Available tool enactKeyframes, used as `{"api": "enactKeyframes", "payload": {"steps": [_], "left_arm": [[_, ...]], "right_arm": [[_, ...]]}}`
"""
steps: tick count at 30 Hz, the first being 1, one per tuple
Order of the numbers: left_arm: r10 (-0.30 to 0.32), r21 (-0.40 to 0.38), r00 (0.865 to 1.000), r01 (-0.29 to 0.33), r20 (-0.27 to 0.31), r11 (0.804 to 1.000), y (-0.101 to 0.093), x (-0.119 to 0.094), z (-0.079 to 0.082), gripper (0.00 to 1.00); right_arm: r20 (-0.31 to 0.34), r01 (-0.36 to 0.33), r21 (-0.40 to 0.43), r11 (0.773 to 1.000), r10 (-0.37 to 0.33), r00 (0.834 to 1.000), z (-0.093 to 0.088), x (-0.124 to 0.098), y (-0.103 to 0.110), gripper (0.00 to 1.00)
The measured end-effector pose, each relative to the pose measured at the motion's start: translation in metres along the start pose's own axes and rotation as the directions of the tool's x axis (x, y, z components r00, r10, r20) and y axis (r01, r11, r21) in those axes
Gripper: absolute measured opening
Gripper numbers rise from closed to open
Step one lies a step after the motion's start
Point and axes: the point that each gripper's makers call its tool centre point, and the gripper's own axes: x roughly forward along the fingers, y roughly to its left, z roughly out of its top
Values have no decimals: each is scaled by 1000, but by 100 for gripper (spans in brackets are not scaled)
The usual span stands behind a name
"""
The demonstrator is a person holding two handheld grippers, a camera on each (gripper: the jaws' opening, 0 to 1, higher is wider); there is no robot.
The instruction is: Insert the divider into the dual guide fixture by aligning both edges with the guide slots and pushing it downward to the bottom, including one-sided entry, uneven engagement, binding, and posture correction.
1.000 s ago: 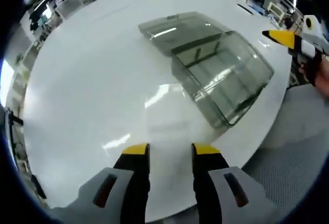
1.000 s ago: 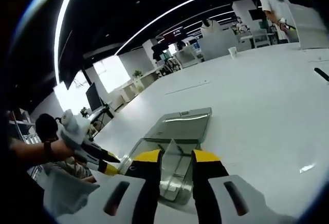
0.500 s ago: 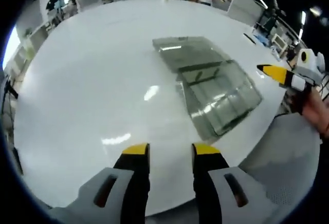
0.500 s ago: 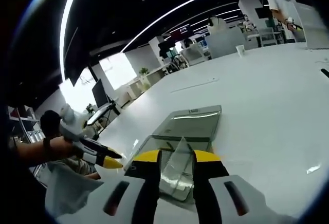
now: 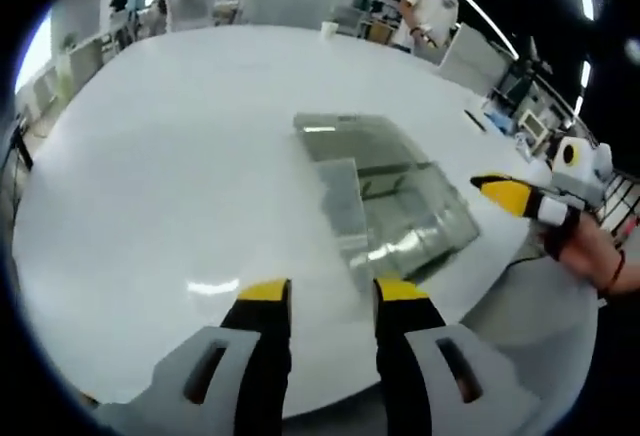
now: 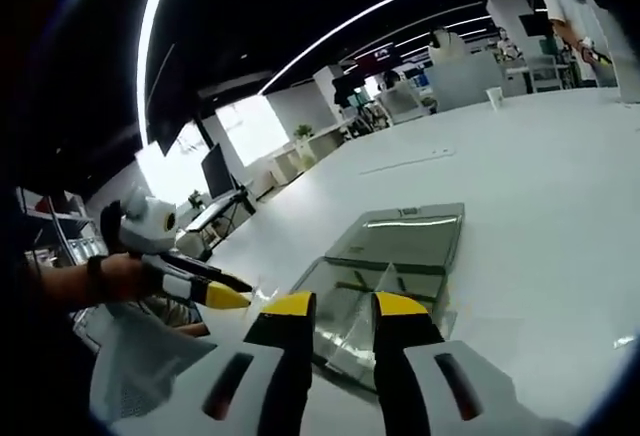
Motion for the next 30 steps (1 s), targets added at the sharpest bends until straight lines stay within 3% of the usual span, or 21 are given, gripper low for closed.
{"api": "enactKeyframes", "payload": {"steps": [10,21,23,25,30], "left_arm": [[-60,29,998,59,26,998,-20,3,13,29],[-134,23,989,132,63,991,-41,3,23,29],[-178,48,980,175,82,983,-51,3,26,29],[-177,30,981,175,79,984,-52,3,24,29],[-210,20,973,209,95,978,-60,4,25,29]], "right_arm": [[-12,-36,-22,999,36,999,-2,3,9,17],[24,-84,-20,996,85,996,6,4,33,15],[33,-90,-14,996,91,995,8,5,35,15],[48,-86,-53,995,89,995,12,4,37,13],[10,-120,-70,990,121,993,6,8,49,13]]}}
